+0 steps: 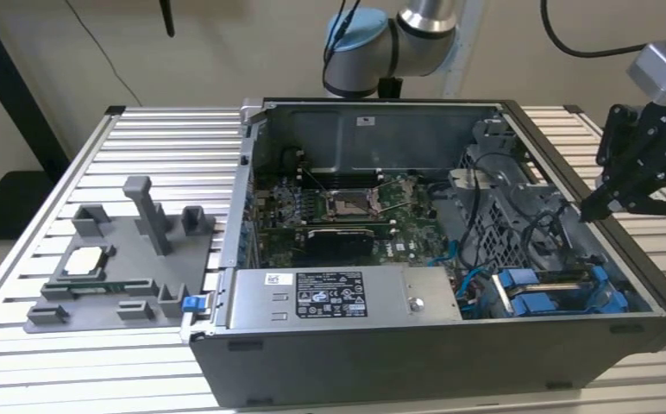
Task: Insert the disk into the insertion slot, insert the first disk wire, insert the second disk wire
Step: 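Insert the first disk wire, then insert the second disk wire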
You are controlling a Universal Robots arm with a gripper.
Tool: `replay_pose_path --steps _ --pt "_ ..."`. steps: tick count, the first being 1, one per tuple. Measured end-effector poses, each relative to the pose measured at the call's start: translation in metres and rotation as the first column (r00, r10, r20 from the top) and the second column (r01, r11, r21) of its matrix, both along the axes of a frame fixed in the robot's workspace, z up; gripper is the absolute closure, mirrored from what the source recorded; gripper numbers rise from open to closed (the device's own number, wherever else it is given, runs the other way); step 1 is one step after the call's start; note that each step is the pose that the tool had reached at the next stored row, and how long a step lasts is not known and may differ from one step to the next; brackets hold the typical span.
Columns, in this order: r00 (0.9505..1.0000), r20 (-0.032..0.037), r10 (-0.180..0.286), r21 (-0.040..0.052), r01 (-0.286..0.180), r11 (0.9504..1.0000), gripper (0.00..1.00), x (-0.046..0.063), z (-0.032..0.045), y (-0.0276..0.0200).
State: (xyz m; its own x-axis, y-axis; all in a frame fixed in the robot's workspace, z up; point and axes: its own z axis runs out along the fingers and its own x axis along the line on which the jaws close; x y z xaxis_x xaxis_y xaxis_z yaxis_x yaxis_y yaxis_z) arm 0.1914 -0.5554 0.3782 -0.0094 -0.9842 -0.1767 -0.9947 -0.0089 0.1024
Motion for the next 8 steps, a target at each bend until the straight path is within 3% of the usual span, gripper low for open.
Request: replay_pose_path --steps 8 --pt "1.0000 0.0000 0.000 -0.0003 0.000 1.0000 1.00 -0.018 0.0065 -0.0025"
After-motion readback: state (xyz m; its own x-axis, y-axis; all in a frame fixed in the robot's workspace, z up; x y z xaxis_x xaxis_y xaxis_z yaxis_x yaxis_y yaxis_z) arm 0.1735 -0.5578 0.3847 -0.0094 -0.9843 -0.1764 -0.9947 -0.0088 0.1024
